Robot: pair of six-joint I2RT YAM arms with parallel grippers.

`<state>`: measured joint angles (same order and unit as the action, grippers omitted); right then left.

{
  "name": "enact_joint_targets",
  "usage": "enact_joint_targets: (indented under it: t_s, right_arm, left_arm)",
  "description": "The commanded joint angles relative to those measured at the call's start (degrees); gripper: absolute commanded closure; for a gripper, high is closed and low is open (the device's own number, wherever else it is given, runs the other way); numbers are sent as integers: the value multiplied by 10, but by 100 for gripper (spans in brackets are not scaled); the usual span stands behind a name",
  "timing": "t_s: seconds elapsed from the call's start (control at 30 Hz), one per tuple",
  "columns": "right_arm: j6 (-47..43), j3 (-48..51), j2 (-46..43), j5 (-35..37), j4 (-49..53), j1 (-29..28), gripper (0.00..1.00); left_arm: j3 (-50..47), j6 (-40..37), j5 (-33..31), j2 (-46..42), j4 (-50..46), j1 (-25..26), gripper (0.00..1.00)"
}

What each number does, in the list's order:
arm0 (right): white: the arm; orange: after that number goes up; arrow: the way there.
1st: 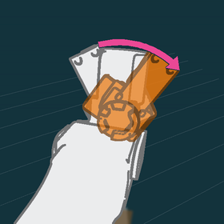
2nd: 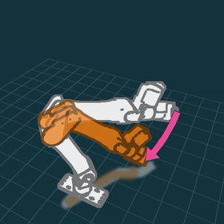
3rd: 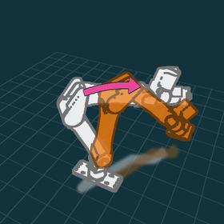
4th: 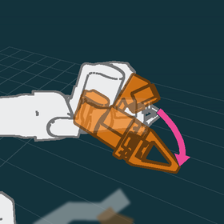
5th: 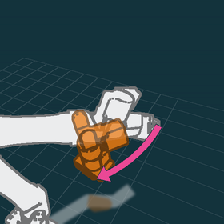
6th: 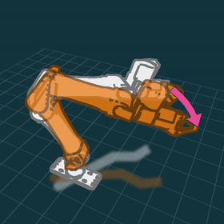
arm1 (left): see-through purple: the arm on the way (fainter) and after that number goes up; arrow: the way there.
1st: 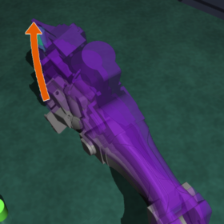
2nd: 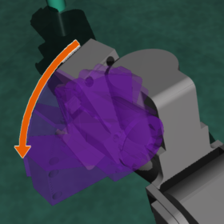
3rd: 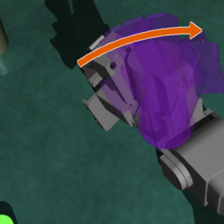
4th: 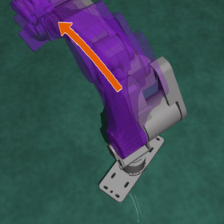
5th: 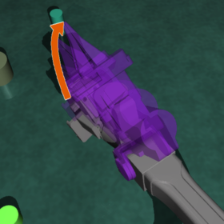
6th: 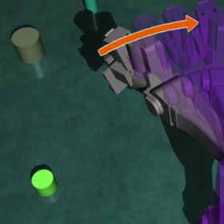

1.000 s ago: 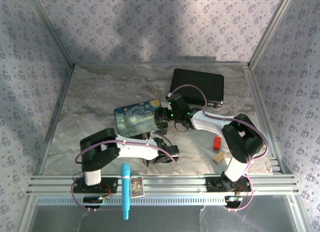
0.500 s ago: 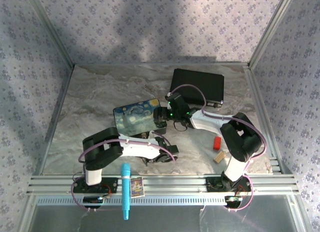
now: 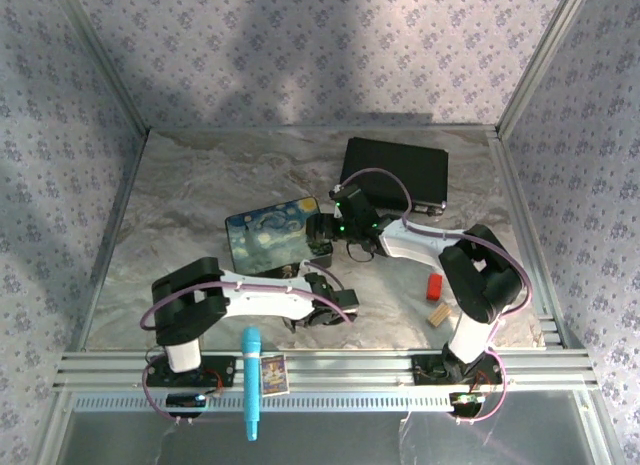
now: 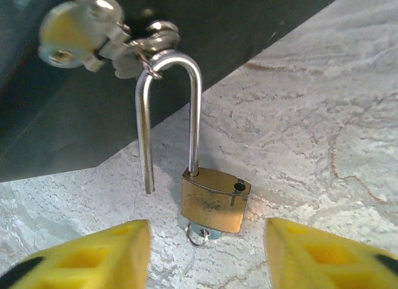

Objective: Unlock a padlock with a key

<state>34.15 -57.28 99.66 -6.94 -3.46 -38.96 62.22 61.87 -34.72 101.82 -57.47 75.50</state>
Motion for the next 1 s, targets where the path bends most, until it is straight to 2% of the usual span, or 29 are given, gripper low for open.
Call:
enact_joint_targets:
  t_s: [0.0, 0.13, 0.2, 0.3, 0.37, 0.6, 0.7, 0.83, 0.97]
  right_arm:
    - [-15, 34, 46, 36, 155, 3, 24]
    - [-40, 28, 10, 3, 146, 20, 16]
    - [-54, 20, -10, -18, 145, 31, 10]
    - [-72, -1, -38, -43, 160, 48, 2]
    - [-87, -10, -63, -40, 171, 54, 1]
    - [-93, 21, -174, -32, 182, 60, 1]
    - [-82, 48, -213, -27, 194, 34, 1]
    - [-52, 116, -267, 0, 140, -54, 5]
    - [-9, 138, -242, 49, 84, -147, 14]
  left_arm:
    - [3, 17, -11, -50, -27, 3, 36]
    - [-23, -12, -7, -137, 18, -10, 16]
    - [-42, -36, 5, -187, 49, -26, 11]
    - [-59, -63, 17, -261, 76, -59, 7]
    - [-70, -81, 17, -309, 88, -86, 4]
    - [-116, -142, 80, -405, 121, -211, 4]
    - [-140, -170, 128, -423, 151, -276, 1]
    - [-170, -194, 196, -441, 197, -359, 1]
    - [-184, -214, 228, -435, 240, -415, 1]
